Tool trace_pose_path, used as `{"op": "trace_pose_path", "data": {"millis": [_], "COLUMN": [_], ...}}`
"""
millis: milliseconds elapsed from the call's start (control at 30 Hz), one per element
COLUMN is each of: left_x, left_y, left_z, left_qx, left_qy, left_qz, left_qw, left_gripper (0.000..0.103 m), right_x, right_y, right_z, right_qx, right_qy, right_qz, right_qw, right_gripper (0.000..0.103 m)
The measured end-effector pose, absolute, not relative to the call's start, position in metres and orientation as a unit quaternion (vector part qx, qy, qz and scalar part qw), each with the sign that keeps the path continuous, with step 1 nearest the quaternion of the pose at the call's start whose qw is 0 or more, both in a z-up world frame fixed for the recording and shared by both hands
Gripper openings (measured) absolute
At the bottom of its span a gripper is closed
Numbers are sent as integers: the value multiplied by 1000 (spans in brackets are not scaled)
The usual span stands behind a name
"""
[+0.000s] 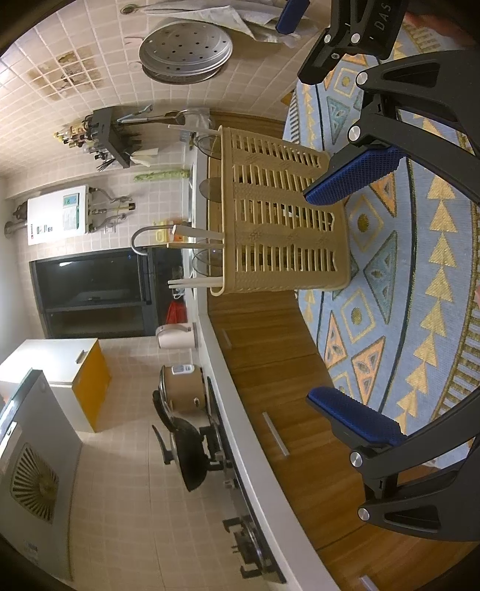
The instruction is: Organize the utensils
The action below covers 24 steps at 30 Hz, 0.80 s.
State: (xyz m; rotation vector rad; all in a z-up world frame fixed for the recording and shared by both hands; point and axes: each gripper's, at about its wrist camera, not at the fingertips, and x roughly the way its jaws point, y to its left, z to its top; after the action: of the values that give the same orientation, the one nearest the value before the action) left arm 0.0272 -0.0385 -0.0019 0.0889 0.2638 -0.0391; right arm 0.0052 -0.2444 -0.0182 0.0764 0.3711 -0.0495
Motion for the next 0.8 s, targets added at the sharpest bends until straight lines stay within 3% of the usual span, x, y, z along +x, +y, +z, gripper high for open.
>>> {"op": "trace_pose_path", "data": {"millis": [800], "left_x": [26], "left_y": [-38], "left_z": [-2], "left_qx": [43], "left_qy": [129], "left_qz": [-22], "left_qw": [990], "left_gripper": [95], "right_x": [7], "right_y": [-244], "right_z": [-19], "right_qx": [38], "right_qy": [190], "right_qz": [-25], "right_qw": [981], "right_gripper": [95]}}
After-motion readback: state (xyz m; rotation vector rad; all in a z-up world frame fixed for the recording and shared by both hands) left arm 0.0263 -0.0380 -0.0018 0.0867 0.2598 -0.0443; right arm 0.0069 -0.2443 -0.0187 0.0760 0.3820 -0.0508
